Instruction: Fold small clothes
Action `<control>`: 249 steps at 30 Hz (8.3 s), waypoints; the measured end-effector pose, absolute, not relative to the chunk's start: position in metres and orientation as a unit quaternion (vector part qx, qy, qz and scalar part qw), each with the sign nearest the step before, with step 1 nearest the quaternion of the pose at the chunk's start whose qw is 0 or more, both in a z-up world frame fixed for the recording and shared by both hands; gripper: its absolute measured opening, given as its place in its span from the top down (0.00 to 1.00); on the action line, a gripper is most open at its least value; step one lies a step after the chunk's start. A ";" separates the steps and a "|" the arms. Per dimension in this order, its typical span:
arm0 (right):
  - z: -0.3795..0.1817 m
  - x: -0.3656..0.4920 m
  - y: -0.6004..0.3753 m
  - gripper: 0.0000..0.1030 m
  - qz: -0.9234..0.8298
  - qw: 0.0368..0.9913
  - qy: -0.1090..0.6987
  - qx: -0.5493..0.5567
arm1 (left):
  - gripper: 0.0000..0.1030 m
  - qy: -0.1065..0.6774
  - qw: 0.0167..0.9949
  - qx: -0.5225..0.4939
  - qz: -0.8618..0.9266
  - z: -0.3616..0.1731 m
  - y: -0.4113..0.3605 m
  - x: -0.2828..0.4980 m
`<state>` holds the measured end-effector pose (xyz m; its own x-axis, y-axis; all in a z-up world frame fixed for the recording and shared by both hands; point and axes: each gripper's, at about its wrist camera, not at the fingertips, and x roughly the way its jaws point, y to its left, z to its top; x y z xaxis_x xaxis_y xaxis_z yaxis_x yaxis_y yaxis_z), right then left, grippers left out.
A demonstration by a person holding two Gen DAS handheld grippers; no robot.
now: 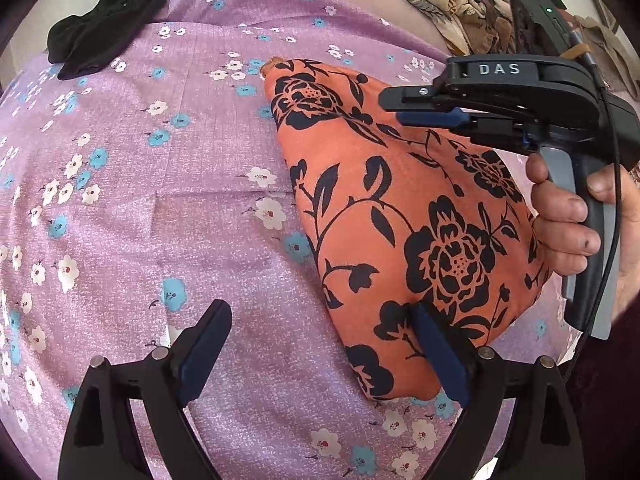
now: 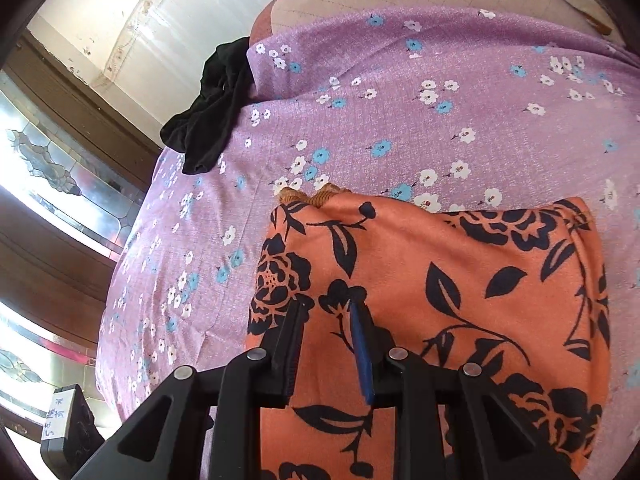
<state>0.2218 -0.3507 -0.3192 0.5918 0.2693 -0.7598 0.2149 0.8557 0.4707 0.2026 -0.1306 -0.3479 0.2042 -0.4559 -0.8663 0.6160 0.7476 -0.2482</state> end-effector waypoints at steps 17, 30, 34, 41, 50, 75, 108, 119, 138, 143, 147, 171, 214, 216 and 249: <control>-0.332 0.202 -0.385 0.74 -0.065 0.836 0.473 0.269 | 0.09 0.519 0.780 0.093 -0.337 -0.338 -0.134 0.182; -0.320 0.143 -0.394 0.74 -0.063 0.831 0.473 0.287 | 0.08 0.515 0.783 0.104 -0.333 -0.339 -0.144 0.177; -0.334 0.117 -0.396 0.73 -0.066 0.823 0.471 0.311 | 0.05 0.509 0.780 0.099 -0.351 -0.348 -0.143 0.174; -0.331 0.047 -0.389 0.72 -0.028 0.824 0.429 0.368 | 0.02 0.450 0.803 0.076 -0.384 -0.357 -0.128 0.165; -0.358 0.013 -0.387 0.72 0.011 0.813 0.429 0.394 | 0.02 0.513 0.792 0.051 -0.329 -0.342 -0.123 0.166; -0.331 -0.002 -0.420 0.71 0.057 0.829 0.313 0.460 | 0.00 0.544 0.804 0.149 -0.185 -0.341 -0.191 0.188; -0.311 -0.003 -0.372 0.48 -0.013 0.863 0.283 0.419 | 0.00 0.381 0.887 0.193 -0.176 -0.249 -0.113 0.117; -0.313 0.040 -0.363 0.48 -0.002 0.861 0.305 0.407 | 0.00 0.376 0.895 0.183 -0.158 -0.258 -0.093 0.131; -0.321 0.099 -0.417 0.48 0.004 0.853 0.341 0.395 | 0.00 0.384 0.889 0.173 -0.178 -0.303 -0.151 0.176; -0.321 0.094 -0.436 0.48 -0.022 0.853 0.338 0.397 | 0.00 0.399 0.883 0.156 -0.190 -0.307 -0.157 0.188; -0.328 0.090 -0.453 0.47 -0.042 0.844 0.340 0.413 | 0.00 0.398 0.884 0.148 -0.193 -0.305 -0.158 0.196; -0.392 0.123 -0.491 0.33 0.075 0.746 0.424 0.508 | 0.00 0.508 0.753 0.109 -0.404 -0.339 -0.204 0.216; -0.284 0.135 -0.366 0.58 0.116 0.865 0.347 0.345 | 0.44 0.443 0.822 0.011 -0.358 -0.269 -0.137 0.223; -0.283 0.139 -0.360 0.58 0.122 0.863 0.346 0.348 | 0.44 0.443 0.825 0.006 -0.351 -0.267 -0.131 0.224; -0.302 0.183 -0.304 0.58 0.171 0.842 0.376 0.347 | 0.44 0.451 0.847 0.012 -0.282 -0.270 -0.070 0.224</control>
<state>0.1826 -0.3042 -0.3023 0.6580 0.5494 -0.5149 -0.0263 0.7002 0.7134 0.2235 -0.0705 -0.2701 0.4352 -0.4669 -0.7698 0.4877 0.8410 -0.2343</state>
